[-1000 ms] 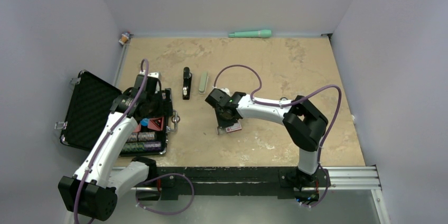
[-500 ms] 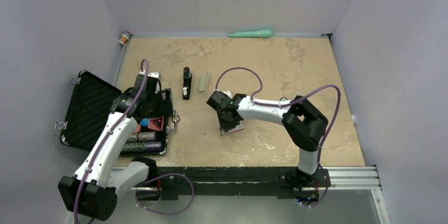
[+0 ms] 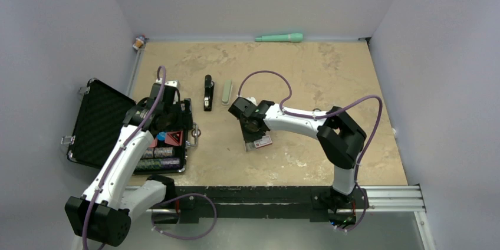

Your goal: Unload the staples from the stapler

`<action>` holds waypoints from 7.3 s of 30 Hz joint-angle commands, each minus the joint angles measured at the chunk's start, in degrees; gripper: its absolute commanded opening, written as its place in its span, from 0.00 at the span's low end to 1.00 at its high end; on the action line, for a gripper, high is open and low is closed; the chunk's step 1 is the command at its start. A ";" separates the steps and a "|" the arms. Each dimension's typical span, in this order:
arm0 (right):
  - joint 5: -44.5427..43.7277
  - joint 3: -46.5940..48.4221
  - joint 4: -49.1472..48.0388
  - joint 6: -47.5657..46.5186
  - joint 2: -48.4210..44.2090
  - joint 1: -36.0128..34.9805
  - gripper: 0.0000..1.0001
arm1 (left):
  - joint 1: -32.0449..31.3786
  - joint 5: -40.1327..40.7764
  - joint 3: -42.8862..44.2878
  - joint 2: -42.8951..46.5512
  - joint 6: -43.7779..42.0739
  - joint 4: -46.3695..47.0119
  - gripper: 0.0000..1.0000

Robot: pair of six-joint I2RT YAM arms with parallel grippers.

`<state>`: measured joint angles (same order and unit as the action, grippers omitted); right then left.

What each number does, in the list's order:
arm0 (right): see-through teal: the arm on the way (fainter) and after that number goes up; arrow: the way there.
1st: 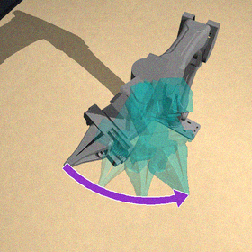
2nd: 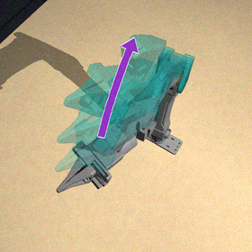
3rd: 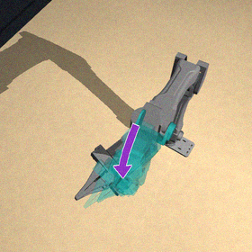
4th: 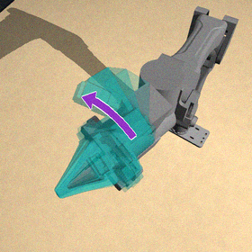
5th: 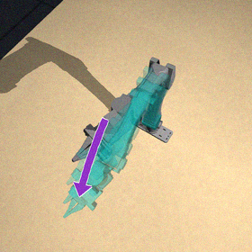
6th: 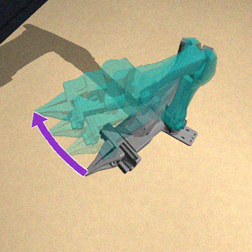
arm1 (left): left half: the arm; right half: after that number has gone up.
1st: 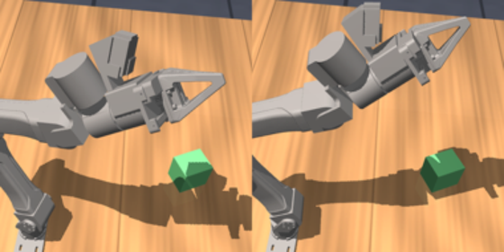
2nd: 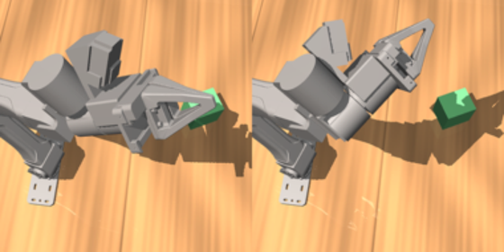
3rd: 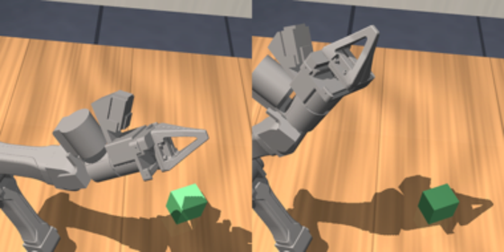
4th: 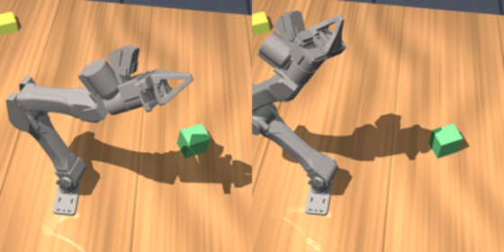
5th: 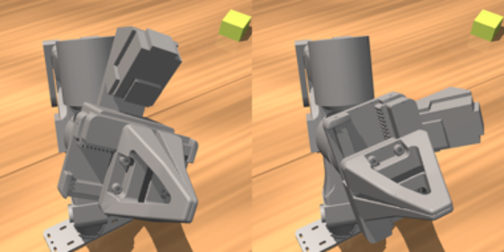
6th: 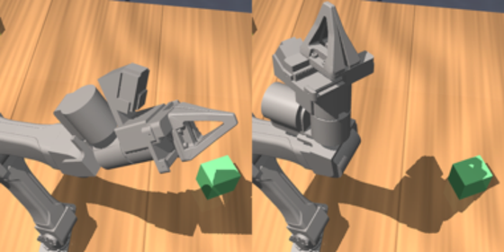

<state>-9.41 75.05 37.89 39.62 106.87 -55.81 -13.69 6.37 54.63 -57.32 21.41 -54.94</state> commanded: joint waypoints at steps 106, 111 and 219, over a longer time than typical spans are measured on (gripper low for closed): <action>-0.49 16.26 3.79 -15.23 12.13 7.04 0.07 | -0.51 1.06 0.74 -1.52 -0.91 0.97 0.84; -0.44 16.36 4.98 -14.47 9.69 7.04 0.05 | -0.79 0.26 0.73 -1.94 -1.21 1.13 0.84; 2.21 -0.32 1.55 -4.75 -11.79 15.15 0.48 | -8.63 5.48 0.39 0.52 0.90 0.39 0.74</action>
<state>-7.99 76.77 41.85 37.32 96.60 -42.17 -22.22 10.00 54.63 -58.72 21.50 -54.96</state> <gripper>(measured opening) 0.500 0.769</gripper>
